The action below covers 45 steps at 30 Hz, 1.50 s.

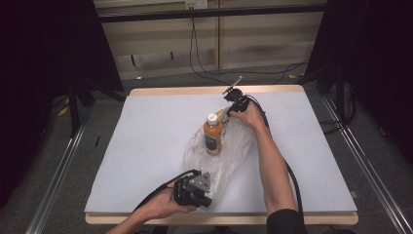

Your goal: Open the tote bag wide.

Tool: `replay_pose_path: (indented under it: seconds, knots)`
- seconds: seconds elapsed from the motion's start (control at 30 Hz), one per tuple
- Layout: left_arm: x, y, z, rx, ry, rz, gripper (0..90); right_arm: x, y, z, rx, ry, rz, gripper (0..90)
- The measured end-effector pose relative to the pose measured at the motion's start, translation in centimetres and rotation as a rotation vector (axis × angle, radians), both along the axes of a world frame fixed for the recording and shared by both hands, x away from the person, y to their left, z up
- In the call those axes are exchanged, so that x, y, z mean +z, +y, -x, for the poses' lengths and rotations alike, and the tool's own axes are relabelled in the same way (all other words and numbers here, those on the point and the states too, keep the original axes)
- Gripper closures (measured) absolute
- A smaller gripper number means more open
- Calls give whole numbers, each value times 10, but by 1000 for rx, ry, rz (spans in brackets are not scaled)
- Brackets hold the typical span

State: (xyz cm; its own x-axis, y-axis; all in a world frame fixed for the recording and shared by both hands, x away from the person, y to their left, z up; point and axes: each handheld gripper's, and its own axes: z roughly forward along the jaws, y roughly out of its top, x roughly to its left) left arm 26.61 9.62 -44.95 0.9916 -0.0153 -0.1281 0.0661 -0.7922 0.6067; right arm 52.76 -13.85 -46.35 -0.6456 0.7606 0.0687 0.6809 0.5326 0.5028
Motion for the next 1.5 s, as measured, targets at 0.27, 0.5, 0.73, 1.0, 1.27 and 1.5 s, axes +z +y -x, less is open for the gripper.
replay_pose_path:
  seconds: [0.27,0.5,0.73,1.0,1.27,1.5]
  knots:
    - [26,14,-25,84,8,132,900,23,-7,27,80,-67,-136,900]
    - [52,14,-48,144,-31,209,900,47,-10,55,208,-117,-199,900]
    - [21,12,-101,308,-109,22,900,28,-15,86,248,-85,-155,900]
    - [-20,28,-134,431,-83,-39,900,-4,-27,112,253,-44,-85,900]
    - [-19,52,-147,516,-157,-96,900,-8,-50,114,224,-75,-58,900]
    - [-20,63,-154,569,-180,-91,900,-9,-65,113,189,-95,-68,900]
